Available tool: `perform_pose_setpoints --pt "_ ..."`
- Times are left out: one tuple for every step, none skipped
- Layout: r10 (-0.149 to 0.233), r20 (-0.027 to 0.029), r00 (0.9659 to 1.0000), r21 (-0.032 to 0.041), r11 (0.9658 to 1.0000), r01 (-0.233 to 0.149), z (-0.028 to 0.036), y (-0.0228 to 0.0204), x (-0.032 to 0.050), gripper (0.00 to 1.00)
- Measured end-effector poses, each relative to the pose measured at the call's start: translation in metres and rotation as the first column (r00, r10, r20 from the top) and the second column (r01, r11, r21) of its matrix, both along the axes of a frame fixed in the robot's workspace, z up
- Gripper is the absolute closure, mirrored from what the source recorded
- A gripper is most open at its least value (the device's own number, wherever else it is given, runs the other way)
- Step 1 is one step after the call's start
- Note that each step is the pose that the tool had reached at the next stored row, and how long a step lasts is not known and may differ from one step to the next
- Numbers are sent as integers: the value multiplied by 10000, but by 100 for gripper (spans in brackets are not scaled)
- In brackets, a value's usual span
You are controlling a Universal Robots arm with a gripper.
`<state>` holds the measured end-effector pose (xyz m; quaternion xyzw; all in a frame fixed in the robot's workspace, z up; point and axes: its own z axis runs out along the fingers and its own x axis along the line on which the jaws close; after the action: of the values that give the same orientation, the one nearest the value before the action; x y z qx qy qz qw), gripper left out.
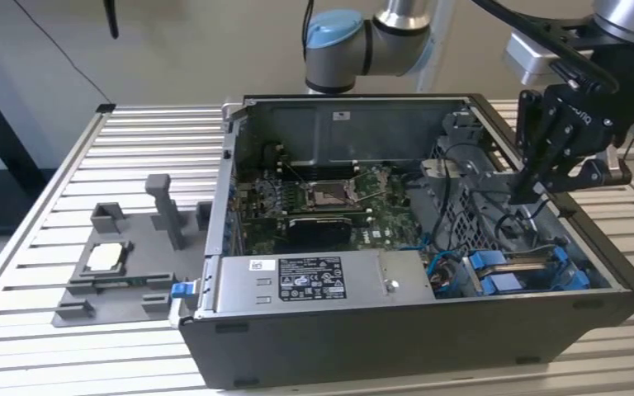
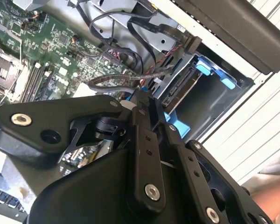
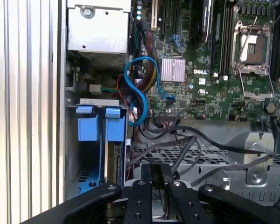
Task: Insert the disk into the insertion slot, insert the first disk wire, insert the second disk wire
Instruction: 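Insert the first disk wire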
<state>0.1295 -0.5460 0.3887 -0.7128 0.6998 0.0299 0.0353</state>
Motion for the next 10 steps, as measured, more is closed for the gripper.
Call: perform_pose_setpoints --pt "-2 0 10000 -2 10000 2 -5 -2 4 81" --pt "-3 0 10000 -8 10000 3 -10 -6 8 81" --pt "-5 0 10000 -13 10000 5 -16 -11 14 81" --pt "-8 0 10000 -18 10000 8 -21 -17 19 81" --pt "-11 0 10000 -23 10000 11 -26 -25 24 81" --pt "-15 0 10000 -27 10000 15 -31 -32 28 81" --pt "-18 0 10000 -31 10000 18 -36 -41 32 81" --pt "-20 0 10000 -34 10000 20 -41 -50 37 81" --pt "-21 0 10000 -39 10000 21 -47 -57 43 81" --pt "-22 0 10000 -43 10000 22 -52 -64 51 81"
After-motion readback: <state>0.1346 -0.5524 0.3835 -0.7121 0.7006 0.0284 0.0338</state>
